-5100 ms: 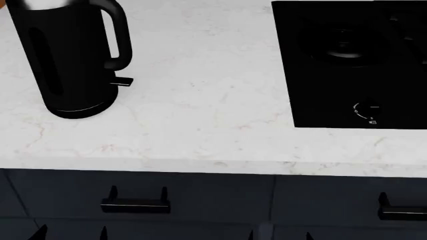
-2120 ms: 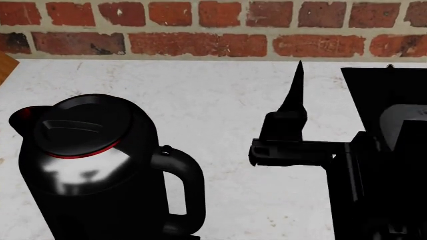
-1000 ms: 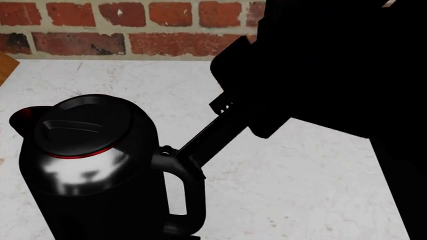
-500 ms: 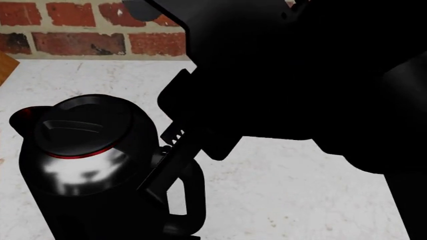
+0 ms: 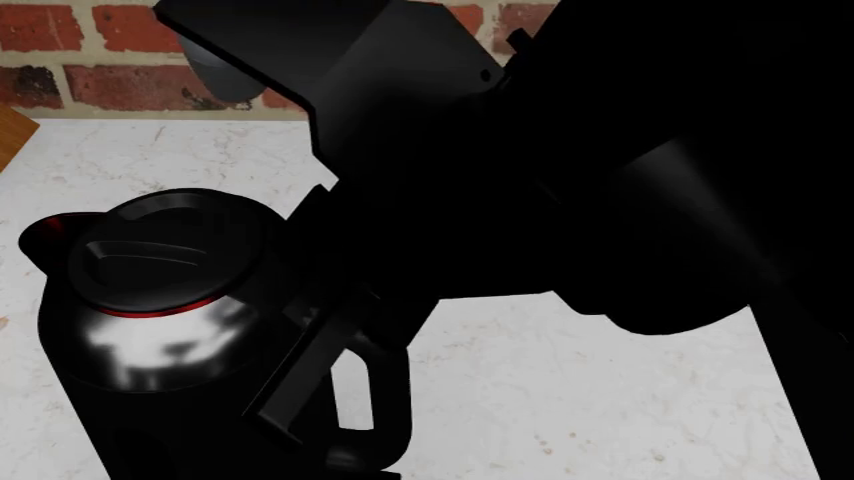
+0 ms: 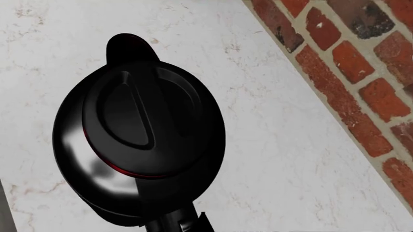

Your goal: Press the button to open the lid of the electric kettle.

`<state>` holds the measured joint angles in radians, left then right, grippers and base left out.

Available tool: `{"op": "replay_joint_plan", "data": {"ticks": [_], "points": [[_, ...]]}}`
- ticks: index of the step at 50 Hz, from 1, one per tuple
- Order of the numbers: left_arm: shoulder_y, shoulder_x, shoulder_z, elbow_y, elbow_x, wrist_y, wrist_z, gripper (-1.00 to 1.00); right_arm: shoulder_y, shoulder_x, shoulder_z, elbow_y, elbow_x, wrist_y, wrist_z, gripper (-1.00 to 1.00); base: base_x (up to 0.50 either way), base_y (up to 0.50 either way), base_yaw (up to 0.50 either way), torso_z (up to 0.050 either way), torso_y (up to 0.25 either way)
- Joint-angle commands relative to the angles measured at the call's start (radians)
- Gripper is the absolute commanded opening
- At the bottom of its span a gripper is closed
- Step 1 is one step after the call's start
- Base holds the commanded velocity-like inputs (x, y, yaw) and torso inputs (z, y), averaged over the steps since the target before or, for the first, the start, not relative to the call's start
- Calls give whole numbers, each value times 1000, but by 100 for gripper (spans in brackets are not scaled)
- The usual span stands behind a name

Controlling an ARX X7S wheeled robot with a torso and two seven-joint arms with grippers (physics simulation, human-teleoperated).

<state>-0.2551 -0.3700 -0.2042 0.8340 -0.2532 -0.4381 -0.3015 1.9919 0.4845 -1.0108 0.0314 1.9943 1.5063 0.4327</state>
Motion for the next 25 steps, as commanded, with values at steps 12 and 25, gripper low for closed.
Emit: {"op": "replay_joint_plan", "data": {"ticks": [12, 25], "points": [[7, 19, -27, -3, 25, -1, -5, 100, -38, -14, -42, -20, -69, -28, -71, -100, 0, 0, 0, 0, 0], [9, 16, -27, -8, 21, 5, -8, 100, -57, -12, -69, -23, -102, -40, -99, -100, 0, 0, 0, 0, 0]]}}
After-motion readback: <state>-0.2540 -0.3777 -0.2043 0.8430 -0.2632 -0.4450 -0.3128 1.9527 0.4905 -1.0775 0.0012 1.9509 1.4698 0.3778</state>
